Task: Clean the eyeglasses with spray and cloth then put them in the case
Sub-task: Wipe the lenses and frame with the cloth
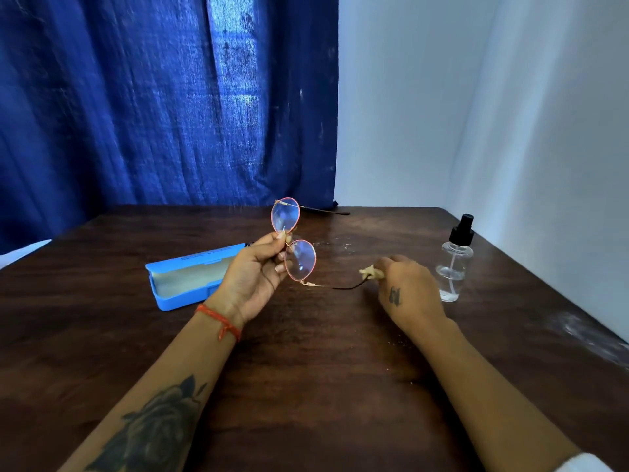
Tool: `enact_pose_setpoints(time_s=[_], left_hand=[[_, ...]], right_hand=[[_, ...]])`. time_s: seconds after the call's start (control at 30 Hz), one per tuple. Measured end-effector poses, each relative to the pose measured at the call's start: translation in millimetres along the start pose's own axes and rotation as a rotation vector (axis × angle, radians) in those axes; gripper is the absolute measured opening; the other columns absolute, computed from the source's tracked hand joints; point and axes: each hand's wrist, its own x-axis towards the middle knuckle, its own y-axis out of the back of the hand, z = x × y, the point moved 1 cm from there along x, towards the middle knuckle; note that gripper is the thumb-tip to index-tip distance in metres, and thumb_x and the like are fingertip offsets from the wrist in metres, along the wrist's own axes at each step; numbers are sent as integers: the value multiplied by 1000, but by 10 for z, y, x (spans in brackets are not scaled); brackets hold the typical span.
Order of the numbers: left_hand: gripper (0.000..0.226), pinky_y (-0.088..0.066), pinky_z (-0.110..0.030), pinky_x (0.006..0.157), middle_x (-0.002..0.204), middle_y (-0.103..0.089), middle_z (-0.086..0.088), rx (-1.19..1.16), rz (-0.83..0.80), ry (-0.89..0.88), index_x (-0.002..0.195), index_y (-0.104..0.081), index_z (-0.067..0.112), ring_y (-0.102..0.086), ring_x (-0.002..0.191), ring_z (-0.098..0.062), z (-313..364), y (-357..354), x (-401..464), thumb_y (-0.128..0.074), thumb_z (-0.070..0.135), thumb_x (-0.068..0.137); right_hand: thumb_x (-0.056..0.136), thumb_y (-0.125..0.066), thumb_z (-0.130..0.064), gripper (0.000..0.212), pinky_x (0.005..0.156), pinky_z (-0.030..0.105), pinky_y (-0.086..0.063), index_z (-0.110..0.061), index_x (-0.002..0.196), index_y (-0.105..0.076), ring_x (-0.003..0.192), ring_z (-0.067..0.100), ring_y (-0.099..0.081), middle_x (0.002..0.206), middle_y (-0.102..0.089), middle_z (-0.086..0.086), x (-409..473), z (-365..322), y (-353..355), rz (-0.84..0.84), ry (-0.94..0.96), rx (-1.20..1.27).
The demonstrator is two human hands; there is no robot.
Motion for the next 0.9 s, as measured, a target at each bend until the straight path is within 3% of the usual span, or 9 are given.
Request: enact_pose_setpoints(time_s=[0.1,0.2,0.3,0.4,0.53,0.63,0.7,0.8,0.9], left_hand=[[25,-35,-11,41,60,-55,4,8,-9,12,75,-58,7,-42,48,-3,5,1,10,-38,0,90],[20,-34,-10,41,58,-52,4,68,-28,44,74,-57,8,-41,48,-3,-14,-8,5,-43,2,87],[4,-32,-10,40,57,-48,4,139,-70,69,70,-54,9,-40,47,-3,-35,-30,-9,-52,9,74],[3,-33,-10,39,58,-47,2,170,-96,90,70,-56,9,-40,46,-2,-64,-34,-7,-53,10,70],[3,-31,-10,40,54,-41,4,214,-120,92,70,-52,9,-39,45,-1,-79,-34,-1,-52,10,72],[11,-31,-10,40,54,-42,4,234,-107,86,72,-53,8,-39,45,-2,-68,-15,8,-47,5,80],[5,-30,-10,41,55,-40,3,225,-122,82,73,-52,7,-37,45,-3,-46,-12,-2,-49,7,76],[4,-30,-10,41,56,-39,1,211,-162,80,69,-50,8,-33,45,-3,-12,-23,-27,-51,10,72],[12,-31,-10,41,55,-42,1,229,-190,88,65,-58,9,-35,46,-3,-14,-46,-44,-49,8,74]], right_hand=[[82,-63,-8,12,60,28,-39,-6,93,-65,73,28,-59,82,-63,10,2,-7,113,236,-59,157],[81,-68,-15,9,55,22,-29,-6,83,-66,63,19,-54,70,-61,4,56,-131,225,374,-117,416],[82,-67,-20,13,62,16,-41,-11,92,-68,75,18,-60,81,-68,5,195,-280,274,299,-166,622],[90,-57,-21,21,81,10,-44,-13,108,-65,97,16,-62,104,-69,4,335,-504,391,226,23,749],[99,-38,-23,37,104,27,-33,-4,127,-52,127,19,-46,139,-49,9,425,-663,371,91,199,575],[99,-37,-22,36,92,23,-34,-9,131,-49,114,21,-52,138,-50,5,455,-657,330,94,245,495],[99,-39,-20,33,86,20,-35,-9,125,-55,103,16,-54,135,-53,1,466,-630,311,97,273,589],[96,-45,-12,24,92,21,-40,-3,107,-64,109,10,-55,131,-55,1,464,-527,277,75,170,876],[87,-58,-2,36,99,28,-42,-8,122,-59,114,17,-55,127,-59,5,446,-456,221,112,193,731]])
